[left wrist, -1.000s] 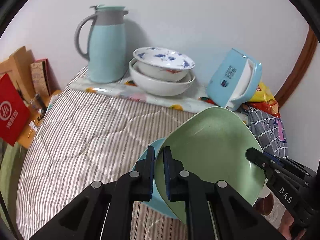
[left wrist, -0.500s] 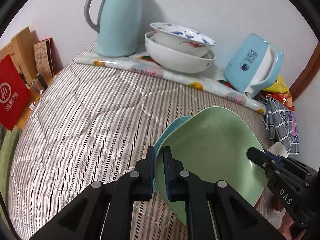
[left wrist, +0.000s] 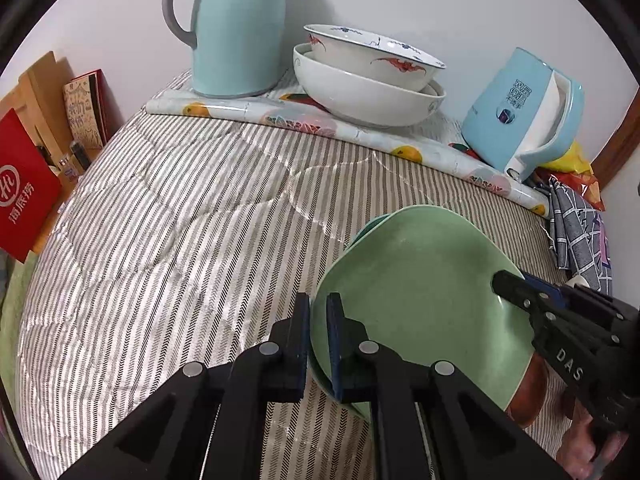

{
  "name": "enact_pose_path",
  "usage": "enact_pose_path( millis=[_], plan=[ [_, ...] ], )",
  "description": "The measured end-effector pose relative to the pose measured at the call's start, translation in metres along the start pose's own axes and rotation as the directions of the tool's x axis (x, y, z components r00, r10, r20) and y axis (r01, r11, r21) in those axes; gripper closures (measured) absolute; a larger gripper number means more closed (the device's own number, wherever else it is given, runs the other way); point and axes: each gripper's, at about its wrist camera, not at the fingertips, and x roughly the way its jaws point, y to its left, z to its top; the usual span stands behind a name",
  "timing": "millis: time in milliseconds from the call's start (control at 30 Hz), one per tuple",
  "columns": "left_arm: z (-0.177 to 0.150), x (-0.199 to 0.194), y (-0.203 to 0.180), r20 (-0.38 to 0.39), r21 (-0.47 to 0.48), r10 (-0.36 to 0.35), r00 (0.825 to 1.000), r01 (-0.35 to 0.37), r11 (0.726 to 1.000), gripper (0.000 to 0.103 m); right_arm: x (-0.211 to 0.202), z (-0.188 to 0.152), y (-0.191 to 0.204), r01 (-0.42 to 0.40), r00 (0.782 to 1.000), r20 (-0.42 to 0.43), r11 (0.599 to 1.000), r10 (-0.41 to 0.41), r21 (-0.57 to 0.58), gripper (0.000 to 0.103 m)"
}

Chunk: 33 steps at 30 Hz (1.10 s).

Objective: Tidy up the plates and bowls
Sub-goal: 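Lower the green plate onto the teal plate stack and open the right tool, then move the right tool to the brown clay dish and grasp its rim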

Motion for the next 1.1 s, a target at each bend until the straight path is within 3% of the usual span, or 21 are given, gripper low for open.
enact_pose_path(
  millis=[267,300,367,400,900,967,1033,1100],
  plan=[
    [-0.002,0.000,-0.001,-0.011,0.015,0.022,1.000,-0.022,1.000,0.094,0.003,0.003,0.003,0.007,1.000,0.022,1.000,-0.007,-0.011,0.091],
    [-0.003,0.000,0.000,-0.015,0.016,0.021,1.000,-0.021,1.000,0.094,0.000,0.001,0.003,0.006,1.000,0.027,1.000,-0.006,-0.004,0.088],
    [-0.004,-0.001,-0.001,-0.025,0.020,0.023,0.999,-0.022,1.000,0.094,-0.005,-0.001,0.000,-0.006,1.000,0.028,1.000,0.005,0.014,0.070],
    [-0.004,-0.002,0.000,-0.023,0.021,0.017,1.000,-0.016,1.000,0.094,-0.009,-0.003,-0.001,-0.007,0.999,0.034,1.000,0.006,0.025,0.068],
    [-0.015,-0.050,0.007,0.036,0.021,-0.095,0.995,0.094,0.995,0.093,-0.069,-0.047,-0.002,0.035,0.995,0.088,0.996,-0.042,0.085,0.068],
    [-0.016,-0.059,0.004,0.049,0.028,-0.114,0.992,0.112,0.993,0.090,-0.078,-0.052,-0.005,0.038,0.994,0.101,0.994,-0.048,0.102,0.068],
    [-0.018,-0.068,-0.003,0.058,0.041,-0.145,0.988,0.143,0.989,0.079,-0.089,-0.058,-0.009,0.044,0.992,0.113,0.992,-0.058,0.121,0.067],
    [-0.020,-0.075,-0.009,0.071,0.055,-0.160,0.985,0.156,0.986,0.078,-0.098,-0.064,-0.013,0.052,0.990,0.121,0.989,-0.069,0.137,0.064]
  ],
)
